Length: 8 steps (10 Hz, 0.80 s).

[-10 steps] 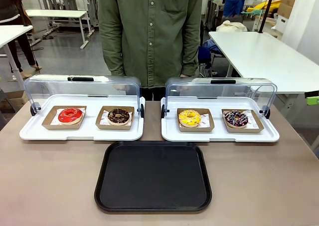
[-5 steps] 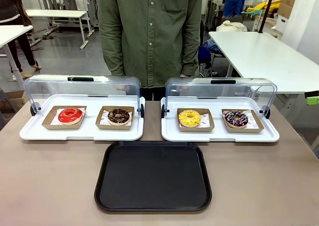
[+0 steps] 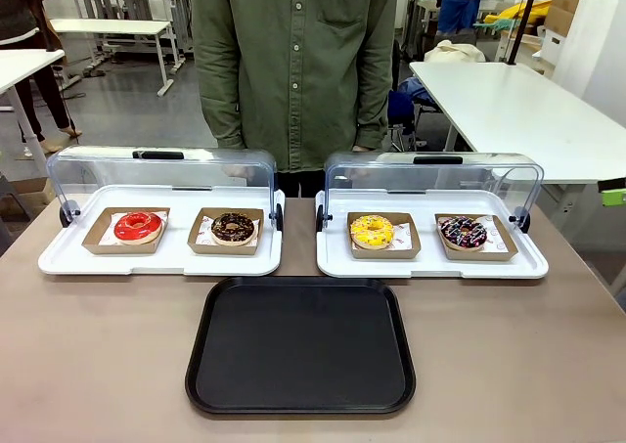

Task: Move the third donut from the left to the tray.
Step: Pick up the Paper togo box containing the Donut indicated by the person and place it on the Handle tray.

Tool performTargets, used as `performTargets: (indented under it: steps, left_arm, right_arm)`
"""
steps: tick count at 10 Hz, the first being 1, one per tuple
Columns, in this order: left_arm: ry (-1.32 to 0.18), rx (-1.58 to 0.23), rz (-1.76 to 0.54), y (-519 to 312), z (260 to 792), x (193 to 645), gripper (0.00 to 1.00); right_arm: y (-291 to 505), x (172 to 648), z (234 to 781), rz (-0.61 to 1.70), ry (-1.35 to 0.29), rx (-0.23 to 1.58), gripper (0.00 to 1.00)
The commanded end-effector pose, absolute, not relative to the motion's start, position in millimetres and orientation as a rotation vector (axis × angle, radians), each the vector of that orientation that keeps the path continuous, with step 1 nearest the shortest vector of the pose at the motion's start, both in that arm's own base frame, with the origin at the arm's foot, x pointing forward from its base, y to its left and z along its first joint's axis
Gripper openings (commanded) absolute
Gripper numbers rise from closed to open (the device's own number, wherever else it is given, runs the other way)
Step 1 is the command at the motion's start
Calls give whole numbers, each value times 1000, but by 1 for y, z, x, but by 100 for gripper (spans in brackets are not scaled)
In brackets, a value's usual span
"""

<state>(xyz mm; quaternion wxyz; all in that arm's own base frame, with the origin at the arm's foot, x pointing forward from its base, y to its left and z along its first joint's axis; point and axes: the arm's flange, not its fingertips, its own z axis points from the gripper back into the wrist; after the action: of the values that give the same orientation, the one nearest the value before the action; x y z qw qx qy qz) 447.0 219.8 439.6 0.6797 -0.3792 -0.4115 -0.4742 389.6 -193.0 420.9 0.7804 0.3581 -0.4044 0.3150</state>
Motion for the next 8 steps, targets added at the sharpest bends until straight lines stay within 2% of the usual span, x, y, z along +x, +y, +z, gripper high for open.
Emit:
performTargets:
  steps: [1, 8]
  left_arm:
    - [-918, -849, -1069, 220, 442, 447, 100]
    - [-918, -849, -1069, 220, 442, 447, 100]
  right_arm:
    - [-192, 390, 422, 680, -893, 782, 100]
    - [-192, 390, 422, 680, -893, 782, 100]
